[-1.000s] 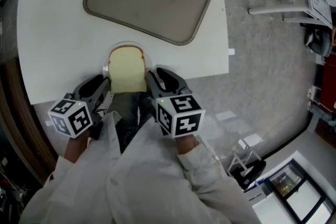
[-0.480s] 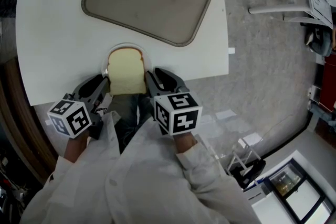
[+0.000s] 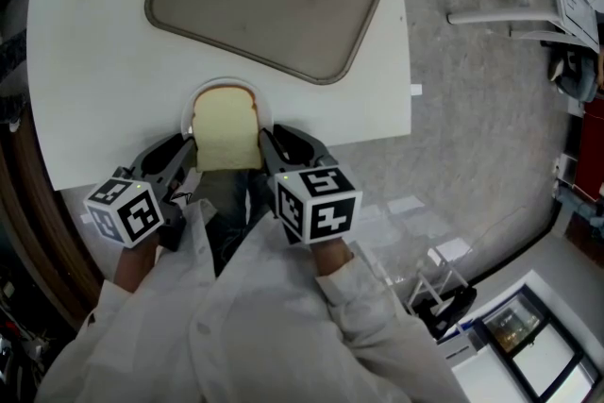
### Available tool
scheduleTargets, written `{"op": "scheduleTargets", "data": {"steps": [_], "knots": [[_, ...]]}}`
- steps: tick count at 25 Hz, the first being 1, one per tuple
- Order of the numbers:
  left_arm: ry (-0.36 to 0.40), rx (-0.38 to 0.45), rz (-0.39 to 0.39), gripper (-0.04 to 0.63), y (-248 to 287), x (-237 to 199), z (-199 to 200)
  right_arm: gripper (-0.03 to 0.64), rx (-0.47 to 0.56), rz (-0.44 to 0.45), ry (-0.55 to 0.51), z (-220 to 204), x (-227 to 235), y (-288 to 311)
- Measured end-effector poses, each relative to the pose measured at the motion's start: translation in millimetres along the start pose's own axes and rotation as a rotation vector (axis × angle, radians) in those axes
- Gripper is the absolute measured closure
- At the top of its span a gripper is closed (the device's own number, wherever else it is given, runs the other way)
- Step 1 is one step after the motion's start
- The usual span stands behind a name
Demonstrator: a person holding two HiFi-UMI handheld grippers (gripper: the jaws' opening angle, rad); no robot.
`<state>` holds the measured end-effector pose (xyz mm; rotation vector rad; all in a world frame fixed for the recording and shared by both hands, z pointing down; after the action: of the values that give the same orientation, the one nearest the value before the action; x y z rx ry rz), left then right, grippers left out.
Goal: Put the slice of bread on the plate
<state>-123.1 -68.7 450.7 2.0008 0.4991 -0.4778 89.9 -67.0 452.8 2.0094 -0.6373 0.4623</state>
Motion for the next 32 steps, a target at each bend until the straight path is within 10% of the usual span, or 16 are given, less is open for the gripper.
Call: {"op": "scheduleTargets", "data": {"steps": [32], "knots": [[0.022,-0.096,0.011,0.529,2,-2,20,0.548,-0.015,-0.025,0.068,4,-7,-3]]}}
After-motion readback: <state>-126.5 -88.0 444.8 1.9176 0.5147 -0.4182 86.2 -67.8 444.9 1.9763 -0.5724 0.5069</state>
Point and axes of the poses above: the fingertips, and each gripper's own axes: y forward along the fingers, x to its right, z out of its top, the point moved 7 cm from there along -y, backward along the fingers, and after that the axes turned 8 degrees about z, right-handed, at the moved point
